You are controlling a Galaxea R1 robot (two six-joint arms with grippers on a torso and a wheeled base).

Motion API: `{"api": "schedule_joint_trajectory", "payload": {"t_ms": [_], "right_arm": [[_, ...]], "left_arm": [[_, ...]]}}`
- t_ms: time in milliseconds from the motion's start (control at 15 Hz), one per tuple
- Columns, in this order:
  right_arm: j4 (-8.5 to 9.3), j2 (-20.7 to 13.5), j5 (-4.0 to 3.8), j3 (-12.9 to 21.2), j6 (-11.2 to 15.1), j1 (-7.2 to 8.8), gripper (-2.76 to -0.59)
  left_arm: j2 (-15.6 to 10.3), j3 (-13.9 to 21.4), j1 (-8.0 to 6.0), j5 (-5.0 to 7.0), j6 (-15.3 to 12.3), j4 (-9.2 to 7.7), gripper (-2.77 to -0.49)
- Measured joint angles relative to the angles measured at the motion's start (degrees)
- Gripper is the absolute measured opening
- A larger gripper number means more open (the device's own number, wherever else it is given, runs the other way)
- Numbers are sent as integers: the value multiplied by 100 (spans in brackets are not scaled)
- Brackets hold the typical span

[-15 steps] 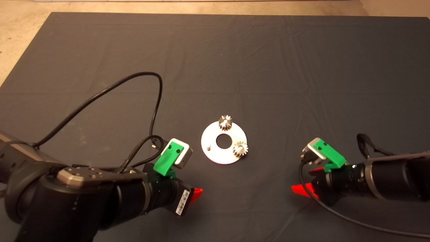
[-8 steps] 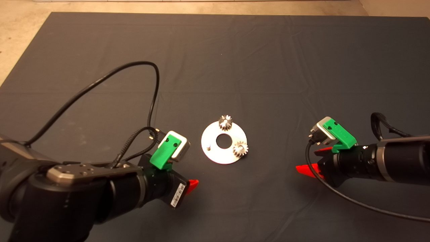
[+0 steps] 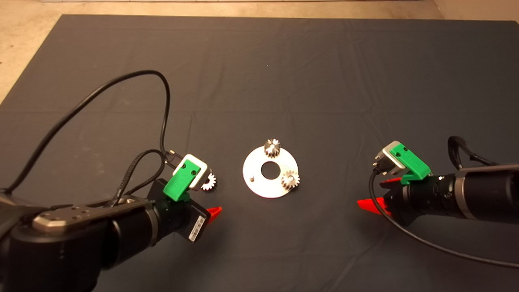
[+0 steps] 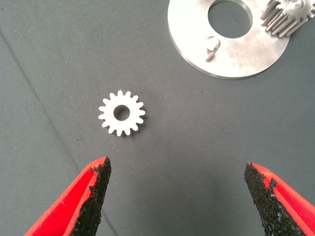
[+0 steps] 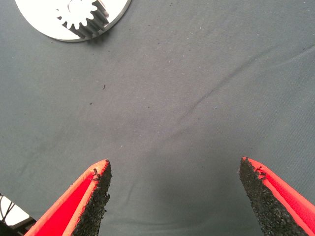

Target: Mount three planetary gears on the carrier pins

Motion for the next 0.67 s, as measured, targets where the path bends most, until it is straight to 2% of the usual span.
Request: {"api": "schedule_joint_trajectory", "payload": {"t_ms": [133, 333, 667], "right_arm": [[2, -2, -7, 2, -2, -15, -144], [2, -2, -7, 2, -5, -65, -144], [38, -2, -94, 11, -7, -174, -144]], "left_arm": [[-30, 0, 195, -2, 91, 127, -134], [-44, 0, 323, 0, 141, 331, -134], [-49, 0, 384, 2, 160, 411, -134]]}}
